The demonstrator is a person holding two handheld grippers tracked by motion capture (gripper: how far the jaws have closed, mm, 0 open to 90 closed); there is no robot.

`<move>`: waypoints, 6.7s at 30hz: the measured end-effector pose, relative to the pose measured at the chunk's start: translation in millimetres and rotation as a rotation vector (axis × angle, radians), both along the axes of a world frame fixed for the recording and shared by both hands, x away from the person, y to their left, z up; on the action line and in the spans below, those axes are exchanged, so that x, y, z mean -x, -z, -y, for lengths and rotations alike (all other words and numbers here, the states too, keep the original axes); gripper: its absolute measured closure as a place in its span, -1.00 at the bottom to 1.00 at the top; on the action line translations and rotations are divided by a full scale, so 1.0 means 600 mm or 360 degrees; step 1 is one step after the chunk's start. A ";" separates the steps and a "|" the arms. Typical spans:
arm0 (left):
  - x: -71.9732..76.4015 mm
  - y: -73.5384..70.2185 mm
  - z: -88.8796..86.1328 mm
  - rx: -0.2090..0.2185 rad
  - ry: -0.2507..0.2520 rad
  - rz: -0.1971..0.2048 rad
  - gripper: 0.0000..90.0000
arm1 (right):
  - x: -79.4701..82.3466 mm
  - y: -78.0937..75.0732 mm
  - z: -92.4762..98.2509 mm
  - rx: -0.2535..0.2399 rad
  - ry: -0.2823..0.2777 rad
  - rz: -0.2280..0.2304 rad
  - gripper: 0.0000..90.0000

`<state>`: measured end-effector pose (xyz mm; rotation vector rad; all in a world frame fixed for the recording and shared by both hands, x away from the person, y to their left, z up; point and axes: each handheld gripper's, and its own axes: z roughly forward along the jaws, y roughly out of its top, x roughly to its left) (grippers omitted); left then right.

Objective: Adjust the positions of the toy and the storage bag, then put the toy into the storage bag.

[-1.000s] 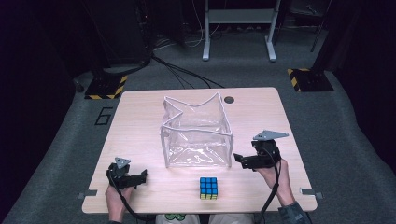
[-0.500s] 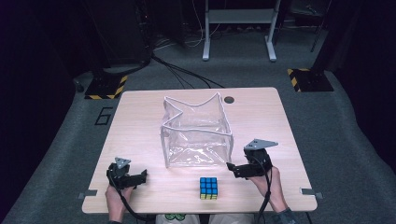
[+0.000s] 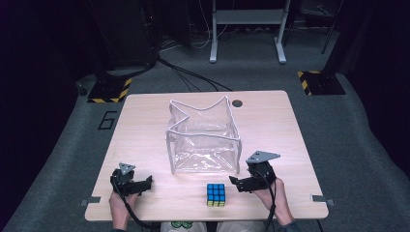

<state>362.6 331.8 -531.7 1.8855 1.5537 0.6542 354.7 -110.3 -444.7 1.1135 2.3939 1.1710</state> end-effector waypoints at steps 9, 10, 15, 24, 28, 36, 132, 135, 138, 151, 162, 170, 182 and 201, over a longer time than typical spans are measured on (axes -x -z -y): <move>0.000 0.000 0.000 0.0000 0.0000 0.0000 -0.99 | 0.012 0.011 -0.017 0.0033 -0.0069 -0.0007 -0.78; 0.000 0.000 0.000 0.0000 0.0000 0.0000 -0.99 | 0.014 0.012 -0.018 0.0035 -0.0072 -0.0005 -0.78; 0.000 0.000 0.000 0.0000 0.0001 0.0000 -0.99 | 0.018 0.017 -0.023 0.0038 -0.0081 -0.0013 -0.78; 0.000 0.000 0.000 -0.0001 0.0001 -0.0001 -0.99 | 0.022 0.024 -0.033 0.0044 -0.0124 -0.0028 -0.86; 0.000 0.000 -0.001 -0.0006 0.0007 -0.0006 -0.99 | 0.025 0.028 -0.040 0.0047 -0.0182 -0.0027 -0.93; 0.000 0.000 -0.001 -0.0006 0.0007 -0.0006 -0.99 | 0.029 0.038 -0.062 0.0102 -0.0299 -0.0048 -1.00; 0.000 -0.001 0.000 -0.0002 -0.0008 -0.0011 -0.99 | 0.018 0.035 -0.085 0.0135 -0.0290 -0.0020 -0.25; -0.001 0.000 0.000 -0.0002 -0.0008 -0.0010 -0.99 | 0.017 0.030 -0.085 0.0141 -0.0288 -0.0019 -0.25; -0.001 0.000 0.000 -0.0002 -0.0008 -0.0010 -0.99 | 0.017 0.026 -0.087 0.0160 -0.0285 -0.0019 -0.25; -0.001 -0.001 0.000 -0.0001 -0.0007 -0.0012 -0.99 | 0.012 0.003 -0.090 0.0151 -0.0268 -0.0008 -0.25; -0.002 0.000 0.000 0.0002 -0.0011 -0.0009 -0.99 | 0.000 -0.020 -0.077 0.0132 -0.0270 -0.0008 -0.25; -0.002 0.000 0.000 0.0001 -0.0014 -0.0008 -0.99 | -0.005 -0.027 -0.076 0.0160 -0.0262 -0.0012 -0.25; -0.002 0.000 0.000 -0.0002 -0.0015 -0.0005 -0.99 | -0.010 -0.046 -0.071 0.0154 -0.0255 0.0006 -0.25; -0.002 0.000 0.000 -0.0004 -0.0018 -0.0005 -0.99 | -0.023 -0.089 -0.069 0.0140 -0.0263 0.0022 -0.25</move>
